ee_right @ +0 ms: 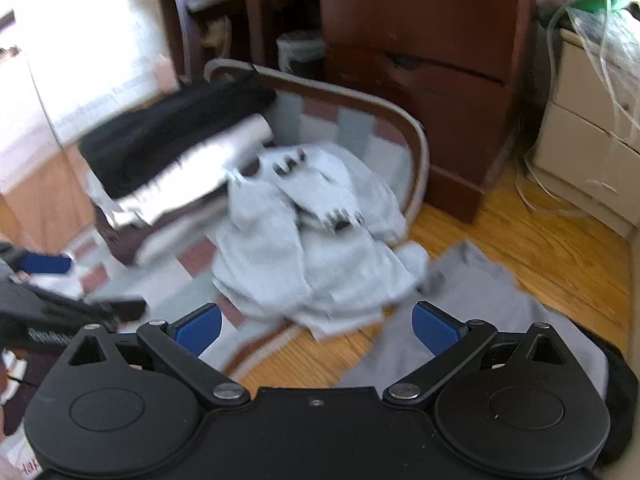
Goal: Fold clothes
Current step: 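Reach both grippers into the grey sweatshirt and close on its fabric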
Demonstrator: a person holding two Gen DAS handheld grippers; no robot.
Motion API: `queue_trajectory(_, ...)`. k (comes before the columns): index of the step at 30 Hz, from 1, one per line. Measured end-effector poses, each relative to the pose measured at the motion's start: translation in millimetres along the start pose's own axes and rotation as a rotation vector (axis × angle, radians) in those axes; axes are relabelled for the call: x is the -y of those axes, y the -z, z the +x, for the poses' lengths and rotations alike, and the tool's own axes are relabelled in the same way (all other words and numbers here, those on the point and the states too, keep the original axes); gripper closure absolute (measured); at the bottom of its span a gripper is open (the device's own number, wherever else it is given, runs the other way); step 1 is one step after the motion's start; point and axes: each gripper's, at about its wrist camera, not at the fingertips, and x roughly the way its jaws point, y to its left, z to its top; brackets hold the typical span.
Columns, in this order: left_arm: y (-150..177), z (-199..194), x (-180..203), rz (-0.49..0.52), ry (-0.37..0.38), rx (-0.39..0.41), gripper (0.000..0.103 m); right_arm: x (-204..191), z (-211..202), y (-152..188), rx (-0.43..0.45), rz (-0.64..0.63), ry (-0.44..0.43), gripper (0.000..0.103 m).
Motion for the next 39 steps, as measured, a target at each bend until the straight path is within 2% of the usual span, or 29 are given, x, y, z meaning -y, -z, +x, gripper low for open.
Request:
queue_trajectory(4,-5,14,0,-0.005,0.009,0.000,0.003,-2,11,-22,0.027,-0.050,-0.058,0.001)
queue_trajectory(8,-11,38,-3,-0.001,0.038,0.015,0.004,-11,31,-33,0.058,-0.144,-0.057,0.001)
queue_trajectory(9,-12,46,-5,-0.003,0.044,0.019,0.007,-13,38,-36,0.058,-0.162,-0.058,0.001)
queue_trajectory(11,-16,60,-7,-0.004,0.061,0.043,0.012,-11,61,-37,0.031,-0.176,-0.072,0.005)
queue_trajectory(14,-24,97,-6,-0.006,0.058,0.083,0.013,-2,99,-42,0.001,-0.175,-0.084,0.010)
queue_trajectory(16,-33,129,-3,-0.015,0.011,0.088,0.013,6,126,-47,-0.018,-0.165,-0.083,0.012)
queue_trajectory(17,-36,139,-5,-0.035,0.010,0.096,0.013,14,141,-53,-0.026,-0.146,-0.069,0.012)
queue_trajectory(20,-42,162,-17,-0.131,0.080,0.150,0.026,37,176,-73,-0.039,-0.082,-0.059,0.013)
queue_trajectory(21,-42,168,-23,-0.162,0.107,0.147,0.035,44,186,-79,-0.049,-0.059,-0.067,0.024)
queue_trajectory(22,-42,174,-28,-0.188,0.129,0.129,0.046,51,195,-85,-0.066,-0.036,-0.083,0.042)
queue_trajectory(23,-41,180,-33,-0.209,0.147,0.108,0.051,56,203,-89,-0.086,-0.011,-0.107,0.048)
queue_trajectory(24,-39,185,-38,-0.226,0.159,0.090,0.063,61,208,-92,-0.087,0.023,-0.123,0.048)
queue_trajectory(25,-36,189,-41,-0.235,0.160,0.080,0.074,65,212,-95,-0.088,0.056,-0.138,0.048)
queue_trajectory(27,-31,193,-45,-0.232,0.156,0.075,0.076,72,221,-100,-0.083,0.111,-0.159,0.046)
queue_trajectory(29,-27,198,-48,-0.240,0.168,0.084,0.076,69,225,-102,-0.055,0.098,-0.119,0.029)
queue_trajectory(30,-26,202,-50,-0.249,0.178,0.086,0.075,68,228,-103,-0.044,0.090,-0.098,0.016)
queue_trajectory(32,-24,212,-53,-0.274,0.197,0.081,0.072,68,240,-103,-0.036,0.080,-0.070,0.013)
queue_trajectory(34,-23,225,-56,-0.311,0.228,0.062,0.060,71,260,-101,-0.083,0.090,-0.060,0.011)
queue_trajectory(36,-19,240,-56,-0.355,0.265,0.028,0.054,77,282,-92,-0.146,0.152,-0.067,0.011)
queue_trajectory(37,-18,246,-56,-0.374,0.285,0.009,0.052,81,287,-84,-0.165,0.207,-0.105,0.019)
queue_trajectory(38,-16,252,-55,-0.389,0.306,-0.010,0.051,85,293,-77,-0.183,0.262,-0.142,0.036)
queue_trajectory(39,-14,254,-54,-0.396,0.321,-0.017,0.049,86,294,-70,-0.194,0.301,-0.176,0.065)
